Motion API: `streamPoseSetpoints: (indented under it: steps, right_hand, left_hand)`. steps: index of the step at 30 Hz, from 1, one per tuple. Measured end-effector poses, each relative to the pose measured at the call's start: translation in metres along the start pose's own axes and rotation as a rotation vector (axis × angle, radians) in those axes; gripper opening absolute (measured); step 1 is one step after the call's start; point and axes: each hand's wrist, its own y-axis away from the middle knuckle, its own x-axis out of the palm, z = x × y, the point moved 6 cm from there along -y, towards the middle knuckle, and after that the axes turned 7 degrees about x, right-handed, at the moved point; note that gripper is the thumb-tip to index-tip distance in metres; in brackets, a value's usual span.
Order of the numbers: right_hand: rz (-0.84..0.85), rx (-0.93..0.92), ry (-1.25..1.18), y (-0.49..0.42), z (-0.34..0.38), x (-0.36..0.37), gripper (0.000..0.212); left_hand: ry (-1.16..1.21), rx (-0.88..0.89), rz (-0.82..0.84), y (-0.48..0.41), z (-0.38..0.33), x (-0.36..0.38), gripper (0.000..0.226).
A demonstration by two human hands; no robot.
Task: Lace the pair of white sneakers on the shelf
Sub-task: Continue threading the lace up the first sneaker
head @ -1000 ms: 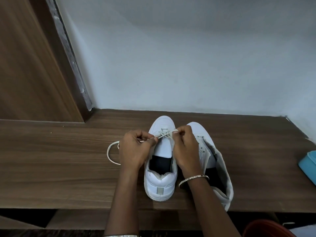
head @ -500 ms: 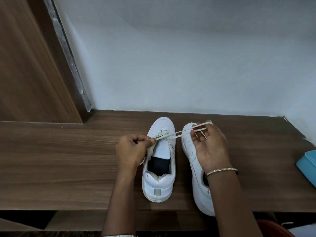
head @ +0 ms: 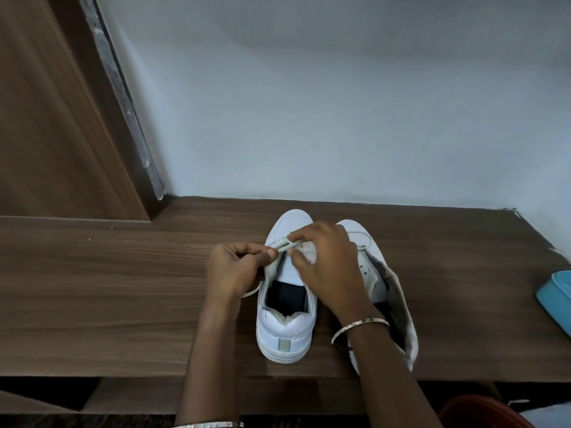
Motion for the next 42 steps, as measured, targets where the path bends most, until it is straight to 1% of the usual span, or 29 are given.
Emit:
streamPoseSetpoints:
  steps: [2,4,5,7,10,12,14,17,18,19,21,23,25,27,29,31,34,37,40,42]
  right_hand:
    - [0.020,-0.035,0.156,0.003,0.006,0.015,0.019]
    - [-0.020,-0.024,0.206,0.004,0.009,0.016,0.014]
    - [-0.055,-0.019,0.214,0.004,0.010,0.015,0.008]
    - [-0.104,-0.004,0.225,0.005,0.010,0.012,0.011]
    - [-0.185,0.049,0.109,0.004,0.003,-0.001,0.013]
    - [-0.312,0.114,-0.029,0.000,-0.013,-0.023,0.012]
    - [-0.434,0.239,-0.134,-0.004,-0.040,-0.047,0.011]
    - [-0.514,0.508,-0.217,0.000,-0.082,-0.070,0.004]
    - [-0.528,0.548,-0.229,0.002,-0.090,-0.074,0.004]
    - [-0.535,0.545,-0.234,0.002,-0.091,-0.076,0.008]
    - [-0.483,0.419,-0.223,-0.002,-0.077,-0.073,0.014]
    - [-0.336,0.238,-0.189,-0.007,-0.047,-0.058,0.014]
    - [-0.164,0.100,-0.159,-0.007,-0.018,-0.035,0.008]
    - [-0.031,0.037,-0.067,-0.003,0.001,-0.011,0.012]
    - [0.042,0.045,0.108,0.001,0.008,0.006,0.015]
    - [0.030,0.069,0.151,0.003,0.010,0.012,0.015]
    - [-0.022,0.105,0.067,0.003,0.006,0.013,0.015]
    - [0.007,0.117,0.085,0.002,0.003,0.017,0.013]
    - [0.002,0.109,0.056,0.002,0.000,0.020,0.010]
    - [-0.063,0.136,-0.030,0.002,-0.004,0.015,0.017]
  left_hand:
    - [0.010,0.012,0.018,0.000,0.000,-0.001,0.003]
    - [0.025,0.016,0.029,0.000,0.000,-0.001,0.002]
    - [0.035,0.014,0.028,0.001,0.000,-0.001,0.002]
    - [0.041,0.007,0.016,0.001,0.000,-0.001,0.003]
    - [0.049,-0.009,-0.017,0.001,0.001,-0.002,0.004]
    - [0.050,-0.019,-0.026,0.001,0.003,-0.003,0.004]
    - [0.050,-0.015,-0.027,0.002,0.002,-0.003,0.004]
    - [0.053,-0.010,-0.035,0.002,0.002,-0.002,0.004]
    - [0.055,-0.010,-0.035,0.002,0.001,-0.002,0.004]
    - [0.057,-0.009,-0.034,0.002,0.001,-0.001,0.004]
    - [0.064,-0.009,-0.029,0.002,0.001,-0.001,0.004]
    - [0.071,-0.008,-0.020,0.002,0.001,0.000,0.004]
    - [0.083,-0.001,-0.004,0.002,0.001,-0.001,0.004]
    - [0.116,0.014,0.034,0.002,0.001,-0.001,0.004]
    - [0.135,0.023,0.066,0.002,0.002,-0.002,0.004]
    - [0.145,0.013,0.078,0.000,0.005,-0.003,0.005]
    - [0.132,0.021,0.087,-0.003,0.006,-0.004,0.004]
    - [0.123,0.035,0.091,-0.002,0.004,-0.004,0.004]
    - [0.118,0.056,0.086,-0.001,0.001,-0.005,0.010]
    - [0.094,0.075,0.072,-0.001,0.000,-0.006,0.014]
